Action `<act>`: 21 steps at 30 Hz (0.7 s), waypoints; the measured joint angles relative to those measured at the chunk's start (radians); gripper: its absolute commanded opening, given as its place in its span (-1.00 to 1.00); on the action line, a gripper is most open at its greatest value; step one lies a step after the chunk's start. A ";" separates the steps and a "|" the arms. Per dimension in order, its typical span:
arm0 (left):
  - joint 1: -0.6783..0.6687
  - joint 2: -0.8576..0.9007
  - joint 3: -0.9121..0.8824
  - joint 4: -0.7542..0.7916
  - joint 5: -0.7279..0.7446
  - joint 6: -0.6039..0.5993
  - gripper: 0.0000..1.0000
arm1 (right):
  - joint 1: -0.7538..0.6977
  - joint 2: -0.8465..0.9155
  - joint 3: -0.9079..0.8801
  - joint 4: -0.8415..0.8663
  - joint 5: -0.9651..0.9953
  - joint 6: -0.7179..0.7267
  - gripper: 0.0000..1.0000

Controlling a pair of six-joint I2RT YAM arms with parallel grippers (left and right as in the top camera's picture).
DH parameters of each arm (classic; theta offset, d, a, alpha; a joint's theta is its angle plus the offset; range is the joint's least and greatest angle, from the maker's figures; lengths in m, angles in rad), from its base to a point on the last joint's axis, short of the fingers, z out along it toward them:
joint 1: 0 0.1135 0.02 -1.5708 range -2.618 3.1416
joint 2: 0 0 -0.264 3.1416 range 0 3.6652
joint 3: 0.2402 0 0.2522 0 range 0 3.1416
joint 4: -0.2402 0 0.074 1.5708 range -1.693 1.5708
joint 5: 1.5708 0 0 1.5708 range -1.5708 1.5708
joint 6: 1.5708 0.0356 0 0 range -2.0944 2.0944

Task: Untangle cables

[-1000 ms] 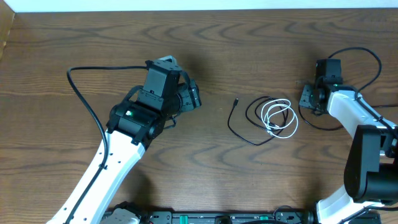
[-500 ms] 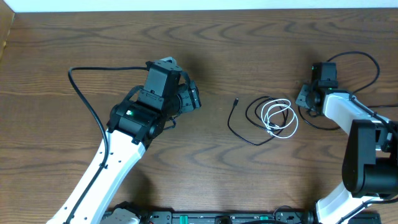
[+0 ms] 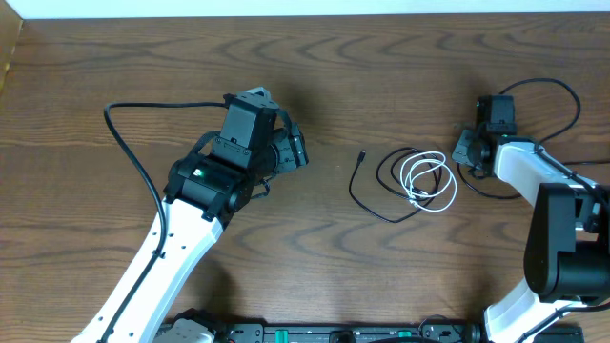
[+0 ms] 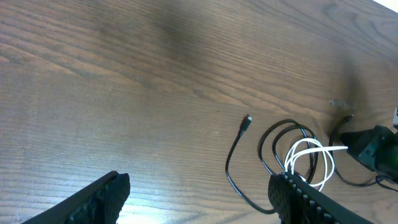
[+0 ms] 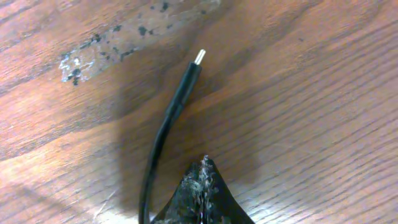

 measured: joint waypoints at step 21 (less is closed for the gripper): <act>0.000 0.000 0.000 0.027 0.000 0.000 0.53 | -0.010 -0.032 0.026 0.040 -0.050 -0.064 -0.47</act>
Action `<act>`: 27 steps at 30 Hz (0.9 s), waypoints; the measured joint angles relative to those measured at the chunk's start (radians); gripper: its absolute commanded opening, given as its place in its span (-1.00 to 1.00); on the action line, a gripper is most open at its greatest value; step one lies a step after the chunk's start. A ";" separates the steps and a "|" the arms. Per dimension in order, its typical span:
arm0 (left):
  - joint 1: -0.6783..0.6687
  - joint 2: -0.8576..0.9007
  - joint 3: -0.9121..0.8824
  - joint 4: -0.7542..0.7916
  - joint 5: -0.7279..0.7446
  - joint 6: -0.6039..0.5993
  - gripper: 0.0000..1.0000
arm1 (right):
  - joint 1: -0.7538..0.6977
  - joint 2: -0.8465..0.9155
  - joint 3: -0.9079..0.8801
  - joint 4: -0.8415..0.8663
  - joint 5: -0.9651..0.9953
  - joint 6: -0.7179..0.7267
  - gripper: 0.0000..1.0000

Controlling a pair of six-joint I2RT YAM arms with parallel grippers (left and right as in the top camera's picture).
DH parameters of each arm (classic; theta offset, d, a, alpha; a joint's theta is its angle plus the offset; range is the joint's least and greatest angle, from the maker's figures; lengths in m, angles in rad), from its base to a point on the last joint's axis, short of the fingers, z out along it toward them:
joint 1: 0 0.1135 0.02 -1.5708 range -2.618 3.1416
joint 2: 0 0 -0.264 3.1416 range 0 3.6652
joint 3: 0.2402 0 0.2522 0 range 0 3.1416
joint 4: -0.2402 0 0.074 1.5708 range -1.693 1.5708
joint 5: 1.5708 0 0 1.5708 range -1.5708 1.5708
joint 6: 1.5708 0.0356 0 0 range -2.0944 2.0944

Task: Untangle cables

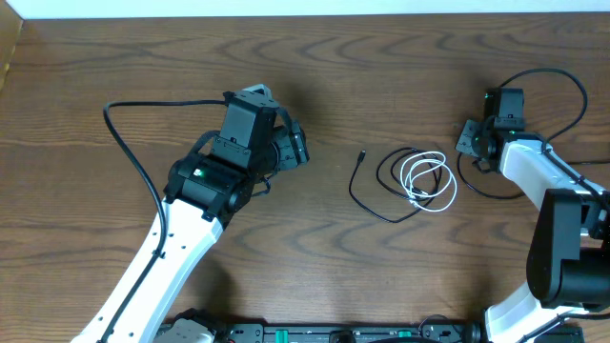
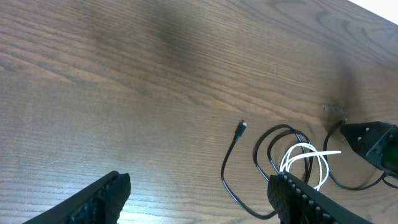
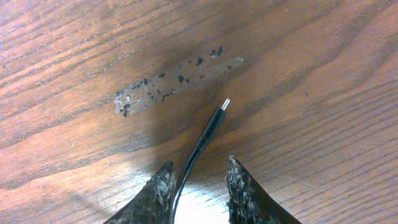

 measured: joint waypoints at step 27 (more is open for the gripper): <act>0.000 0.000 0.000 0.000 0.000 0.000 0.53 | -0.002 0.078 0.009 0.045 0.008 0.037 -0.98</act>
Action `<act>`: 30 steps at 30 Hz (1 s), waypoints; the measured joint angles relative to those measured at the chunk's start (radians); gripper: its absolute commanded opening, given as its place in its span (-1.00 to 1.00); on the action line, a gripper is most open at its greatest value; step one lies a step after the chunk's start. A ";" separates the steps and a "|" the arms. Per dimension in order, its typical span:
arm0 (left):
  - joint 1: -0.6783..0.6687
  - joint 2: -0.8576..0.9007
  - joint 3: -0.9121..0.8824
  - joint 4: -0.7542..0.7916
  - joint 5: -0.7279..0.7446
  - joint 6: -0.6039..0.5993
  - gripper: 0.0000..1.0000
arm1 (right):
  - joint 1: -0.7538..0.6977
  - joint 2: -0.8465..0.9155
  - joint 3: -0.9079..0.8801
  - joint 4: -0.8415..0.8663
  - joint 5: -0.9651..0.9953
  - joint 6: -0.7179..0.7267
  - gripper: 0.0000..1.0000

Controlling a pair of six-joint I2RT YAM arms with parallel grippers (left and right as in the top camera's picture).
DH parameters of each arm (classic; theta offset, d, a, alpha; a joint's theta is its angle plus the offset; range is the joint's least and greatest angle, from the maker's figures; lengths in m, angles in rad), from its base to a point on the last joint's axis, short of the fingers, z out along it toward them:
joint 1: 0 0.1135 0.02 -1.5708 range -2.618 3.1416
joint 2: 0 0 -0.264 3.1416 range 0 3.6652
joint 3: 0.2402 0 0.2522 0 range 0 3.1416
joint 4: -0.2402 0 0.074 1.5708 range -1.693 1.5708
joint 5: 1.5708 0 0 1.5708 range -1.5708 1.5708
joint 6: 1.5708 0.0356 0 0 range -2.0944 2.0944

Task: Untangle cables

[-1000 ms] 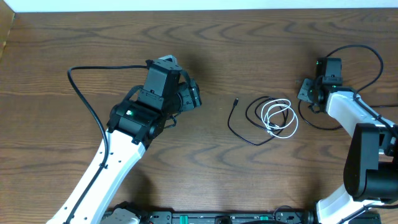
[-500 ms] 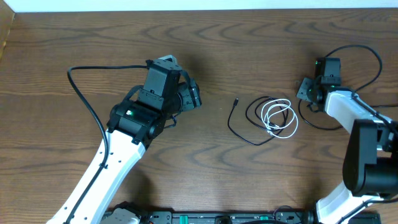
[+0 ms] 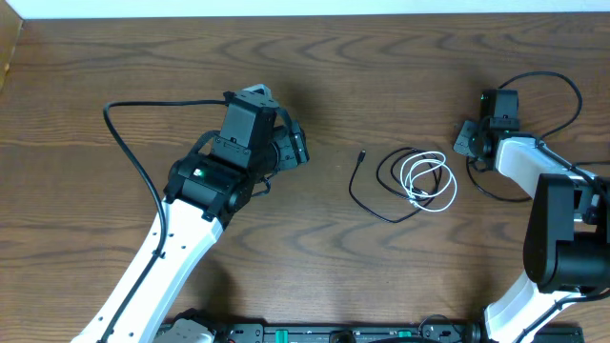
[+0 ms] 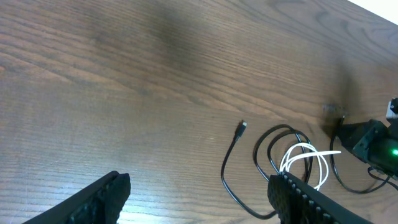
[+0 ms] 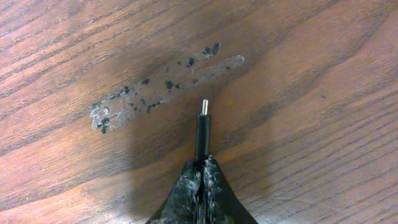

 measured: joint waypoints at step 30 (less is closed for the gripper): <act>0.000 0.000 0.000 0.000 0.000 0.000 0.53 | -0.687 -0.266 0.097 -0.088 -0.064 0.075 -0.45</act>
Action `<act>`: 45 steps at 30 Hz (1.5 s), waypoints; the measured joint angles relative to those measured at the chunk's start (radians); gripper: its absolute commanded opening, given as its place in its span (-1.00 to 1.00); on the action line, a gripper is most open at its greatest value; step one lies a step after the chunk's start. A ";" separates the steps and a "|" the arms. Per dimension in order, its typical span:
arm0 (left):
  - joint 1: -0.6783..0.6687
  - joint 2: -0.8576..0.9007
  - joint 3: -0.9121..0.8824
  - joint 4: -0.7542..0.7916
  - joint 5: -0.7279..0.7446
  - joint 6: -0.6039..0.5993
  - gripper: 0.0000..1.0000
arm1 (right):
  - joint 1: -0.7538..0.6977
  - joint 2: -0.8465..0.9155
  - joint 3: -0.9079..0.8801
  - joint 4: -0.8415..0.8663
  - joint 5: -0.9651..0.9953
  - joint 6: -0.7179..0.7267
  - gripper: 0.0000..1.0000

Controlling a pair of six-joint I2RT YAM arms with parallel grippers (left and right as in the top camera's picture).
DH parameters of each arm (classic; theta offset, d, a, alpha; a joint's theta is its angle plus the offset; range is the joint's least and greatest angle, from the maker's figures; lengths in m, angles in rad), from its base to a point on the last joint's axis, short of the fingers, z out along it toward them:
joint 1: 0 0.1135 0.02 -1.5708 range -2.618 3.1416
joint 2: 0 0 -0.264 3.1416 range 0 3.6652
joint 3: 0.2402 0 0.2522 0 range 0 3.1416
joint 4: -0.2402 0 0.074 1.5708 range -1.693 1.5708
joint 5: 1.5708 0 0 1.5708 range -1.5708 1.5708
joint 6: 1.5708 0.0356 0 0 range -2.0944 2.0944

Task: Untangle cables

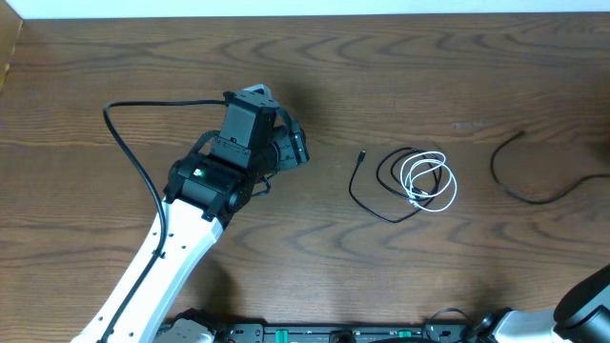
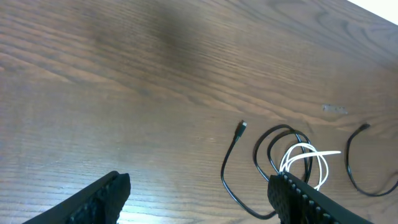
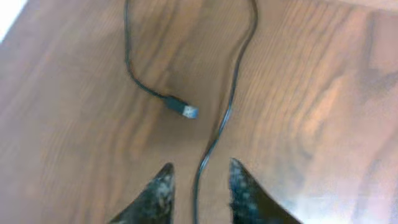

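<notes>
A black cable point(image 1: 355, 186) and a coiled white cable point(image 1: 426, 179) lie tangled right of the table's middle, also seen as the tangle point(image 2: 292, 158) in the left wrist view. A second black cable point(image 1: 497, 171) lies apart to the right, running off the edge. My left gripper point(image 1: 294, 148) hovers open left of the tangle, nothing between its fingers point(image 2: 99, 196). In the right wrist view my right gripper point(image 3: 198, 190) is open, that black cable point(image 3: 233, 93) passing between its fingertips, its USB plug point(image 3: 186, 112) beyond them. The overhead view does not show this gripper.
A pale scuff mark point(image 1: 467, 125) sits on the wooden table point(image 1: 400, 67) above the tangle. The left arm's own black lead point(image 1: 133, 157) loops over the table at left. A sliver of the right arm point(image 1: 586, 286) shows at bottom right.
My right gripper was shut on the black cable's plug by the scuff mark; now it is open, far to the right out of the overhead view. That cable's end lies farther right, clear of the tangle.
My right gripper was shut beside the black cable's plug near the scuff, then open around it, then shut on it. Now it is open and the cable lies well right of the tangle. The left arm and tangle stayed put.
</notes>
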 measured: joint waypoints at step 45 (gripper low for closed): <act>0.000 0.000 0.000 -0.149 -0.079 0.001 0.61 | 0.819 0.000 -0.101 -0.262 -0.220 -0.988 0.30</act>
